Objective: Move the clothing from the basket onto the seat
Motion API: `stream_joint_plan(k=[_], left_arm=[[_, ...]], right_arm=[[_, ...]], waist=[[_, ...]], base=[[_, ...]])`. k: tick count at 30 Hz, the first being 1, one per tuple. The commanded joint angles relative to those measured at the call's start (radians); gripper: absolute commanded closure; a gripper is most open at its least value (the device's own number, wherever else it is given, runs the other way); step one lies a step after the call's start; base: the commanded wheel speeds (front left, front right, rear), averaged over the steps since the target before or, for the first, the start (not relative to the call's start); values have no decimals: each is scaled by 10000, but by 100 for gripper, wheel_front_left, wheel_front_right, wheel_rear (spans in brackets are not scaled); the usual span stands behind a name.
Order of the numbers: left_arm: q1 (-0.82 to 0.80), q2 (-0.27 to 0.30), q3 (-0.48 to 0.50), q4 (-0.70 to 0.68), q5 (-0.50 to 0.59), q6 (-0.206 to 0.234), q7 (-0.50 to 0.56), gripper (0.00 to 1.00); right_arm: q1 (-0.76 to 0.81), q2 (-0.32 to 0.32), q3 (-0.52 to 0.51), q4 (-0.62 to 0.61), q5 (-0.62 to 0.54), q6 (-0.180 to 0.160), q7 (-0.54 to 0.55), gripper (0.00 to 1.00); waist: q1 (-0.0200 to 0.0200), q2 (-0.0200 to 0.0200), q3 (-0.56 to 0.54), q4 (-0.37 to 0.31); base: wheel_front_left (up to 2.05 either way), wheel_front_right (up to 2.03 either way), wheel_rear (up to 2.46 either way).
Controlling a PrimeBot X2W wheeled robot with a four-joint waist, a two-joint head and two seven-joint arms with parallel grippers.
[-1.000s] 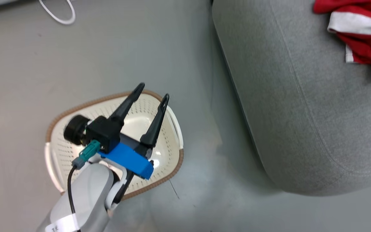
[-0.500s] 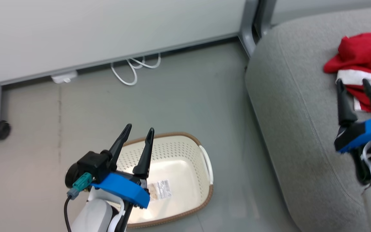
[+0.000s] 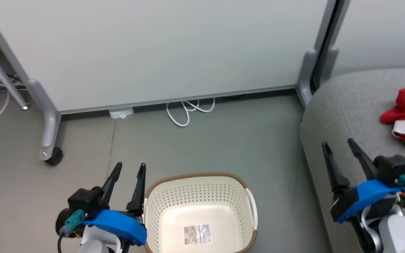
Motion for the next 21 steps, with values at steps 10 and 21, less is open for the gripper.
stream_joint_plan(k=[10,21], left_arm=[[511,41,785,256,158,-56,-27,0],[858,76,1013,344,184,-56,-28,0]], right_arm=[[1334,838,-316,-792,-299,1,220,0],[1732,1120,-533,-928,-368,1,217,0]], waist=[[2,-1,-656,496],[2,-1,-807,457]], base=[[0,0,0],[0,0,0]])
